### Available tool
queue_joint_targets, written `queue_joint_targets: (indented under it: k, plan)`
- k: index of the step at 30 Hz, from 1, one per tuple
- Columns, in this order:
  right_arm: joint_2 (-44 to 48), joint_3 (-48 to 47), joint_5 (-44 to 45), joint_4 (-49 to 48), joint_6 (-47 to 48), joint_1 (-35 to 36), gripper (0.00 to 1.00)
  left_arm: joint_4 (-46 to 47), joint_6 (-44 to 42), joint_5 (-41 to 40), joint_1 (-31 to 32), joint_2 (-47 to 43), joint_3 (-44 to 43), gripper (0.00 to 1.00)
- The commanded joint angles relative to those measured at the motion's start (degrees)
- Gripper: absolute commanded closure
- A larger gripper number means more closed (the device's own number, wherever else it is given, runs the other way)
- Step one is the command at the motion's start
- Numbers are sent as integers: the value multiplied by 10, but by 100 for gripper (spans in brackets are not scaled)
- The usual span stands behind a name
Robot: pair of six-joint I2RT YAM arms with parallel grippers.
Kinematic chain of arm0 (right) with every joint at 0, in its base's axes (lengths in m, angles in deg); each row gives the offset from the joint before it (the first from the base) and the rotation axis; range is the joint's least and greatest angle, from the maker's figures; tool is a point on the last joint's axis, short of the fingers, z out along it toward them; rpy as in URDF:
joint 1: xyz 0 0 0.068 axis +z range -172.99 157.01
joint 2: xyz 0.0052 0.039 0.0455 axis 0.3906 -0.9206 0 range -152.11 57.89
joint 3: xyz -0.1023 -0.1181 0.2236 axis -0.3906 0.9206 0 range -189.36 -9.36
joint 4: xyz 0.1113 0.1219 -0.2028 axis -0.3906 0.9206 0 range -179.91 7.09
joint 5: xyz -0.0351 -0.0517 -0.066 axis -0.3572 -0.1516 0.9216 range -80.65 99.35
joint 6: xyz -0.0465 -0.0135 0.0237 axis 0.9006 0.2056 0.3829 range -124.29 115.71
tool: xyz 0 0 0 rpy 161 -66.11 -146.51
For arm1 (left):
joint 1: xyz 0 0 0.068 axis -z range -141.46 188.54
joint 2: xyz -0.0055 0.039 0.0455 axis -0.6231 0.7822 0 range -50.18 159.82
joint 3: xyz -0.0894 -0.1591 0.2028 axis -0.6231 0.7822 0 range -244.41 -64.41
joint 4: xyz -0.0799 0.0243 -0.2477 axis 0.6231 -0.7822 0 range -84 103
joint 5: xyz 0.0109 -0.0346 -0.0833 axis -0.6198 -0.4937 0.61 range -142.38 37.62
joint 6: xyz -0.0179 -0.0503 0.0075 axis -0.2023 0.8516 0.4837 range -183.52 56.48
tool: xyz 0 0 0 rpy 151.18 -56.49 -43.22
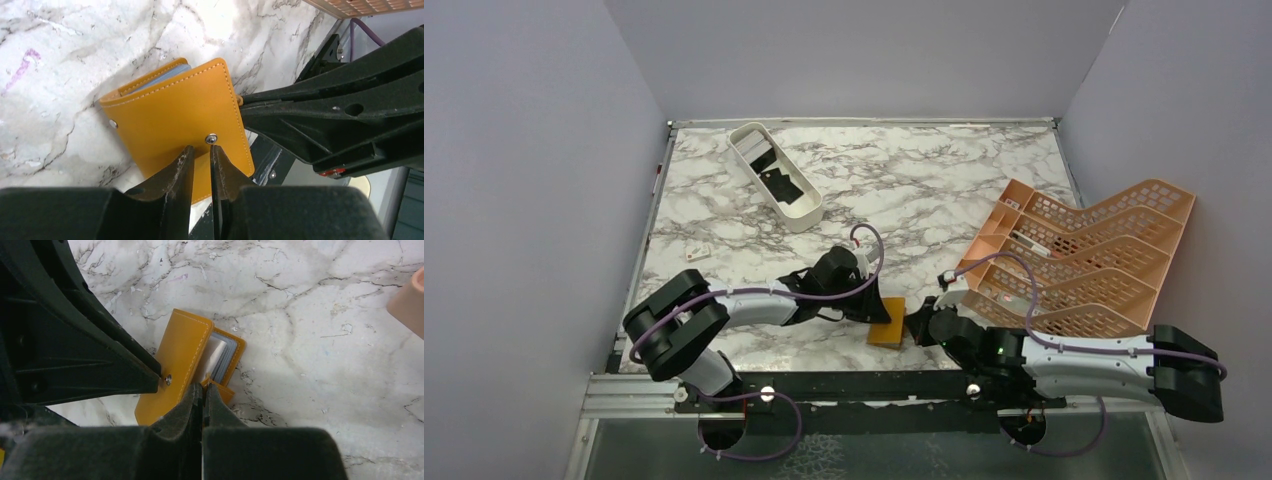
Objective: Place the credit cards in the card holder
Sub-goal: Close the card holder at the center of the board.
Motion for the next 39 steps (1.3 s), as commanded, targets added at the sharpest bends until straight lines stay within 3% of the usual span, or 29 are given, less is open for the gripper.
queue_joint_targets:
  k: [1, 15, 20, 23, 30, 39]
  plan:
    - [18, 2, 21, 25, -15, -1, 99, 14, -24, -18, 6, 32, -22, 78]
    - [50, 0, -3, 38, -17, -1, 98, -45, -57, -80, 8, 78, -36, 78]
    - [11, -25, -27, 17, -10, 0, 81, -48, -44, -81, 8, 58, -36, 78]
    - [-8, -59, -28, 68, -22, -1, 69, -67, -42, -93, 8, 35, -39, 76]
    - [55, -99, -69, 211, -36, -1, 63, -94, -55, -100, 8, -7, -53, 74]
    - [64, -112, -53, 270, -51, -1, 75, -99, -55, -103, 8, -9, -72, 73]
